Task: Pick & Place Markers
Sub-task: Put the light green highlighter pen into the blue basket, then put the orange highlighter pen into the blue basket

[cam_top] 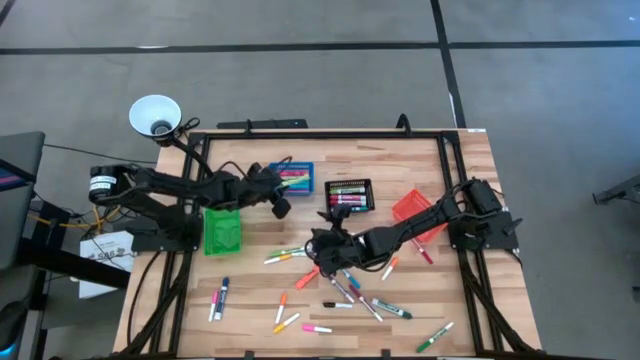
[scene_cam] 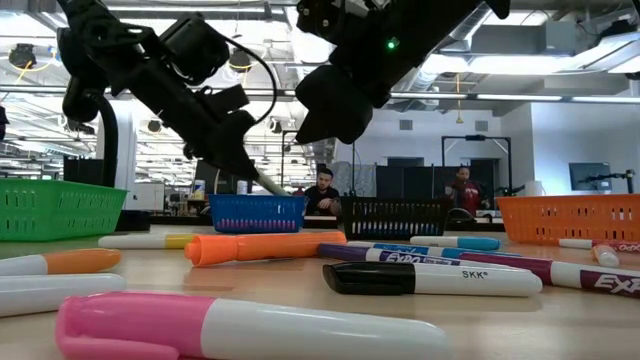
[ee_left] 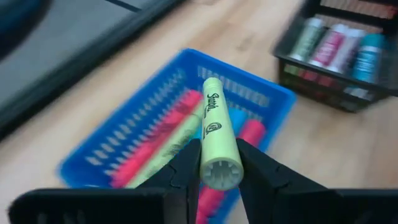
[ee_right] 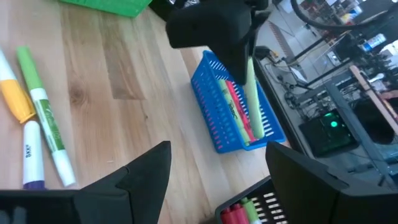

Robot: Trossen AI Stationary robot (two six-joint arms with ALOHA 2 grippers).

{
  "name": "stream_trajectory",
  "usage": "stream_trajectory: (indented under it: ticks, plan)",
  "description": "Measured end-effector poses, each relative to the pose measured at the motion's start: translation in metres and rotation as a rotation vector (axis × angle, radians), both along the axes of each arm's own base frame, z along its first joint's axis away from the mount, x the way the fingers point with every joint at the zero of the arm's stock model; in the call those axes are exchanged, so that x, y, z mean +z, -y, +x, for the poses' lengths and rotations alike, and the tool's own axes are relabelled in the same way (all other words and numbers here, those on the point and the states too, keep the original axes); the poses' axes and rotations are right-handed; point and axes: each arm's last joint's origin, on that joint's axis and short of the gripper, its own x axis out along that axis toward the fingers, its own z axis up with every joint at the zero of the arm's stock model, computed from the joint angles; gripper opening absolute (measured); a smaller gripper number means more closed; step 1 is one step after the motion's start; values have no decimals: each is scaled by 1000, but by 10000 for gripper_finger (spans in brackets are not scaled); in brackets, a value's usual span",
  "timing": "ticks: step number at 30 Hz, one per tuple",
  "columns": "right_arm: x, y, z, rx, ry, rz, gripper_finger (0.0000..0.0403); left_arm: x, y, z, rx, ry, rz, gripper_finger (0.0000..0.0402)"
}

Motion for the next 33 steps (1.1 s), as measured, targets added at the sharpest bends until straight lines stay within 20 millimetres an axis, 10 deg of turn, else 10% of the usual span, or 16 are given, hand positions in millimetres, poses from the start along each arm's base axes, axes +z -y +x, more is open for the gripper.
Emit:
stream_trajectory:
  ticks: [18,33]
  plan:
    - [-4,-5,2,160,-38,254,255,-1,-20,-5,49,-5,-26,175]
    - [-34,-21,9,468,-172,559,255,-1,21,4,-215,11,-120,155]
